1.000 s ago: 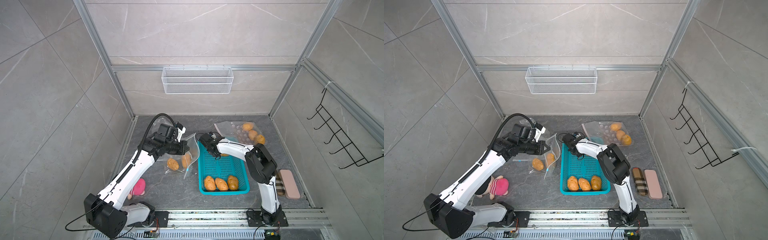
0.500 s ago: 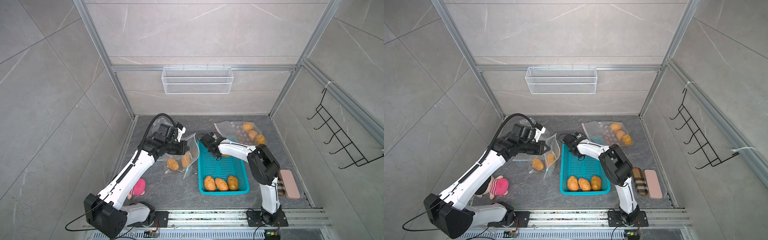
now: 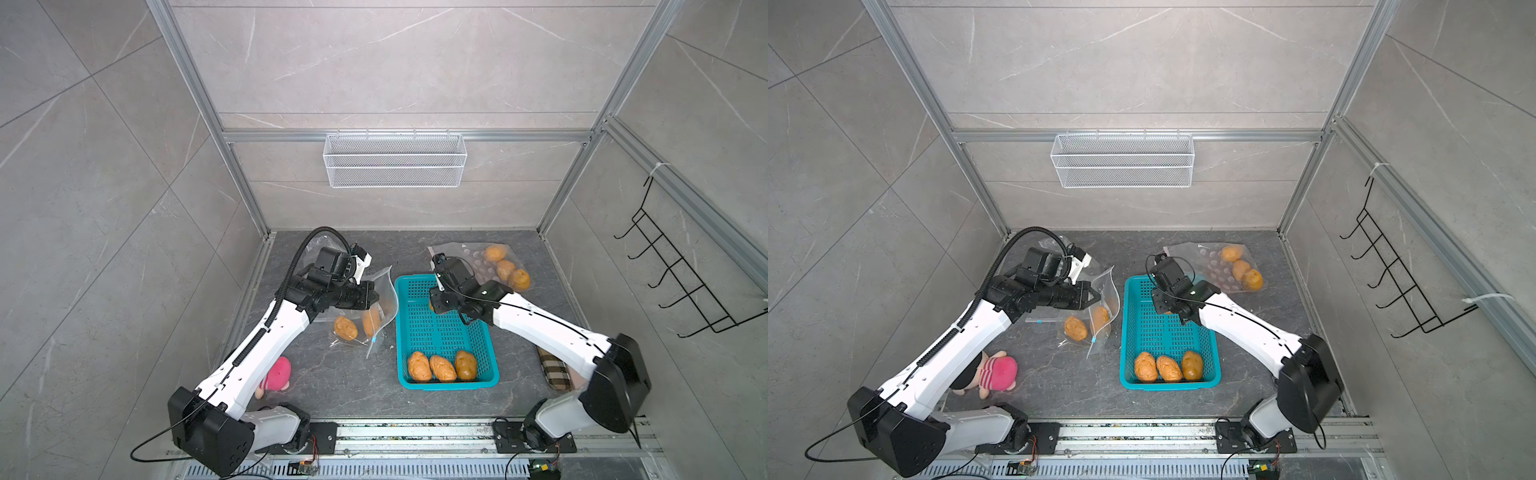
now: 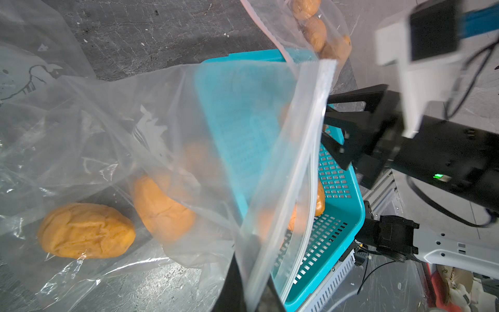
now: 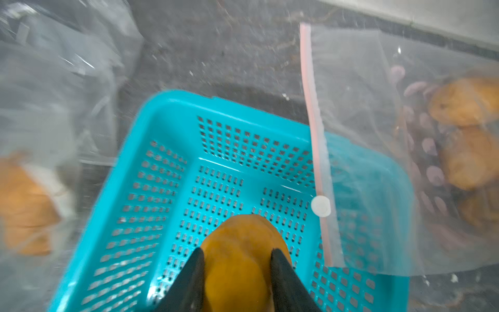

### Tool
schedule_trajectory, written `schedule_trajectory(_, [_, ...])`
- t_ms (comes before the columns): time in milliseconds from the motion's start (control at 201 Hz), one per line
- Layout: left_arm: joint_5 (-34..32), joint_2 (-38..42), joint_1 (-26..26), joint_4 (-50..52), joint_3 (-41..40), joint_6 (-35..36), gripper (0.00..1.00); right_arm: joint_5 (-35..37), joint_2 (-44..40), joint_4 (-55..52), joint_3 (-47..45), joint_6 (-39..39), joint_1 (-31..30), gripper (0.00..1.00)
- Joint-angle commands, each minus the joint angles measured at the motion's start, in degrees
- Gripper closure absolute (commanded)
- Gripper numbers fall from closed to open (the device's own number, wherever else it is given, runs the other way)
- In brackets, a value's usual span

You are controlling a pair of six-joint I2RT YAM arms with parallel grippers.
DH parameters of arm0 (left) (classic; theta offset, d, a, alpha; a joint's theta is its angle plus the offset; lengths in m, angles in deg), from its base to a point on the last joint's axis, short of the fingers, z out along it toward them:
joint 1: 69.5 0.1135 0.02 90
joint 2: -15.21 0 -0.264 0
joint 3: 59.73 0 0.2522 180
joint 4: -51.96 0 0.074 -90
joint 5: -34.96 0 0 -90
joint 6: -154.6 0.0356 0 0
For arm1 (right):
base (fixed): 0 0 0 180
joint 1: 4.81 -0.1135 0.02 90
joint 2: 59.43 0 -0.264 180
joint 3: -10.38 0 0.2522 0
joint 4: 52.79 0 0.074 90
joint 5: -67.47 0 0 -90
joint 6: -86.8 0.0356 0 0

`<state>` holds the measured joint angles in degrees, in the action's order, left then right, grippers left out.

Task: Put the potatoes into a zipper bag and zip it
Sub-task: Pick up the potato from the basket.

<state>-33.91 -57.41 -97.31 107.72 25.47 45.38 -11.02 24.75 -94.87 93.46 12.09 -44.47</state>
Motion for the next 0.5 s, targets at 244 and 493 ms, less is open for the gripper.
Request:
schedule_trajectory(244, [0.9,0.2,0.0,0.4,0.0,1.5,1.00,-26.4,-8.6,12.2,2.7,7.5,0.0,0.64])
schedule_trajectory(493, [0.9,0.5,0.0,0.4,-0.1,1.5,1.00,-38.5,-9.9,21.8,5.6,17.9,-0.1,0.65])
